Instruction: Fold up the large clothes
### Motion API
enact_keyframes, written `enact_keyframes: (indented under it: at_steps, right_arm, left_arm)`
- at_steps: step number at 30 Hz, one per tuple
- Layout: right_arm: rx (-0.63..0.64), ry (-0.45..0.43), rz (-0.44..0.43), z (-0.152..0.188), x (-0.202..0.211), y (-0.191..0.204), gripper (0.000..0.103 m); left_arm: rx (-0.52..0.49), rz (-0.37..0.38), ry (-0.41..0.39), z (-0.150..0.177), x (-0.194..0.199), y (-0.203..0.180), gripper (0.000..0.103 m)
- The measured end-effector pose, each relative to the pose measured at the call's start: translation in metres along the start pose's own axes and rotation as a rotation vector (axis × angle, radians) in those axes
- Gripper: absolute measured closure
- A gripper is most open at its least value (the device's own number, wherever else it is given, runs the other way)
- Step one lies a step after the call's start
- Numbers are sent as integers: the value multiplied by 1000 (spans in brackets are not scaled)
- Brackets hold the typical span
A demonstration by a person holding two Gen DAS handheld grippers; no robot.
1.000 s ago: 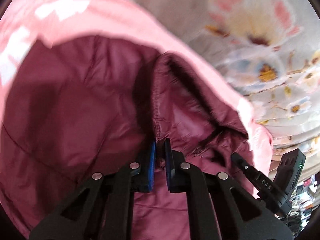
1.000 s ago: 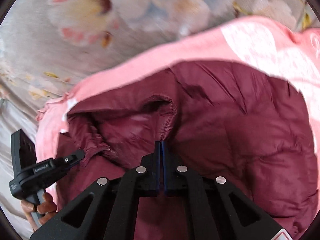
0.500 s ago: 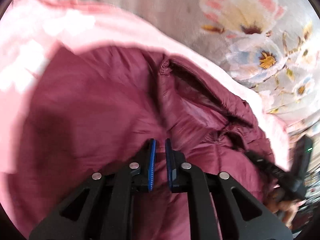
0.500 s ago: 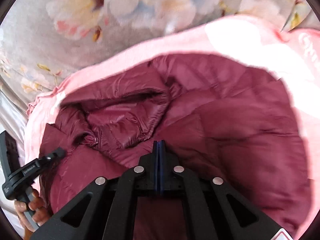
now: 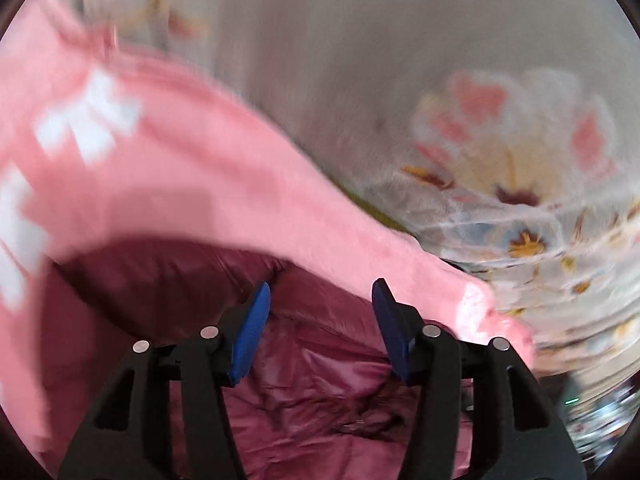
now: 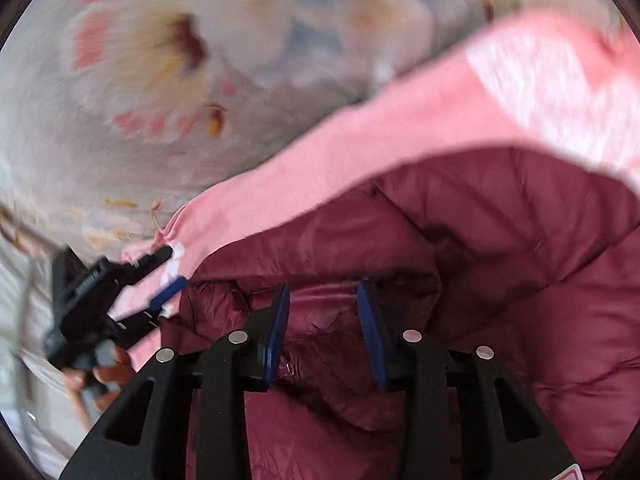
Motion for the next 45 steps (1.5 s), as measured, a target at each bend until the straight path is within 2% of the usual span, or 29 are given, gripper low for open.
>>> enact_keyframes:
  at_steps: [4, 5, 7, 8, 9, 11, 15, 17, 19, 23, 27, 29, 31, 32, 35, 41, 45]
  right_arm:
    - [-142, -47, -50, -13, -8, -18, 66]
    - [-161, -58, -62, -15, -8, -20, 66]
    - [-174, -94, -71, -21, -5, -20, 79]
    - [-142, -113, -45, -22, -1, -18, 96]
    - [-93, -120, -20, -21, 2, -15, 97]
    - [-12, -113, 34, -18, 0, -10, 97]
    - [143, -54, 215, 0, -19, -15, 99]
    - [237, -58, 274, 6, -26, -13, 100]
    - [283, -60, 303, 8, -30, -12, 100]
    - [289, -62, 299, 7, -31, -13, 101]
    - [280, -71, 308, 4, -31, -14, 101]
    - [285, -74, 321, 5, -32, -11, 100]
    - [291, -73, 322, 8, -29, -8, 100]
    - [290, -70, 317, 9, -26, -7, 99]
    - [295, -60, 281, 14, -11, -2, 94]
    - [420, -153, 266, 18, 21, 35, 94]
    - [410, -147, 213, 20, 37, 43, 94]
  left_arm:
    - [76, 17, 22, 7, -18, 15, 54]
    - [82, 27, 22, 7, -20, 15, 59]
    - [60, 9, 29, 9, -21, 14, 75]
    - [28, -27, 48, 11, -24, 14, 91]
    - [3, -45, 71, 15, -24, 15, 101]
    - [-59, -74, 120, 30, -29, 15, 101]
    - [-161, -158, 179, 62, -48, 23, 103]
    - [-154, -154, 166, 68, -53, 29, 103]
    - [-124, -118, 139, 69, -48, 31, 103]
    - [-174, 34, 60, 68, 1, 14, 103]
    - [-160, 58, -45, 40, 35, 2, 103]
    - [-165, 37, -45, 31, 25, -4, 103]
    - [-171, -1, 4, 30, -6, -7, 103]
    - [-161, -38, 27, 33, -23, -3, 103]
    - [-118, -80, 109, 50, -59, 16, 103]
    - [-109, -60, 102, 63, -69, 26, 103]
    - [-146, -69, 84, 66, -64, 29, 103]
Point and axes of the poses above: each gripper's, at about its wrist camera, not at the fingertips, and x roughly against the way its jaws point, y to its left, z to its underside, the point moved 4 cm from there along -x, roughly the way its jaws point, and after that the axes turned 7 degrees about -y, right-handed, at the moved point
